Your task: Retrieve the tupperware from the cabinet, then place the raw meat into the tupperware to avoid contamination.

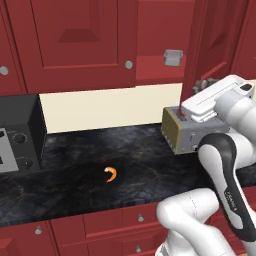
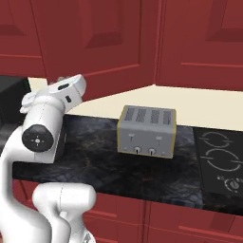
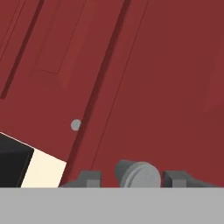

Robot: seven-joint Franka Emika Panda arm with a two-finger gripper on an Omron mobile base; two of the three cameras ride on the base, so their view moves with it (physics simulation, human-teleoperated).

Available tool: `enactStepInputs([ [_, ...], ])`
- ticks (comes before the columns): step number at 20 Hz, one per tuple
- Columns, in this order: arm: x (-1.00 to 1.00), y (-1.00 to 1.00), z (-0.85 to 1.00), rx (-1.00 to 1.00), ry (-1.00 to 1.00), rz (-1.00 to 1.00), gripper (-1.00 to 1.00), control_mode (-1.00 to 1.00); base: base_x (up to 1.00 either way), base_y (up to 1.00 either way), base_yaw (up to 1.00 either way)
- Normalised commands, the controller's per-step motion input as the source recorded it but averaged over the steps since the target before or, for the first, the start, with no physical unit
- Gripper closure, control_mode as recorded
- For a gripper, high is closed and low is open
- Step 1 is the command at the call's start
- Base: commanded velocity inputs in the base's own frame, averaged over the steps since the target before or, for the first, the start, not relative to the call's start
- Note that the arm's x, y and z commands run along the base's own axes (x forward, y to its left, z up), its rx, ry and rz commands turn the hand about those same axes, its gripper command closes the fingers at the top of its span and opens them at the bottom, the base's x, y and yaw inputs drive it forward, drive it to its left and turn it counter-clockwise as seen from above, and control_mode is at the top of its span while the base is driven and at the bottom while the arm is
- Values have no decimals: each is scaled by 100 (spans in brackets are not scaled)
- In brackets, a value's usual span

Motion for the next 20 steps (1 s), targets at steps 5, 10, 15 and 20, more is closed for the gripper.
enactStepInputs([
  [5,-70,22,18,-5,-19,0,-100,-100,0,0,0],
  [10,-66,60,7,-22,-8,0,-100,-100,0,0,0],
  [15,-23,48,-7,-40,2,-8,-100,-100,0,0,0],
  [20,-2,39,-28,-40,0,-9,-100,-100,0,0,0],
])
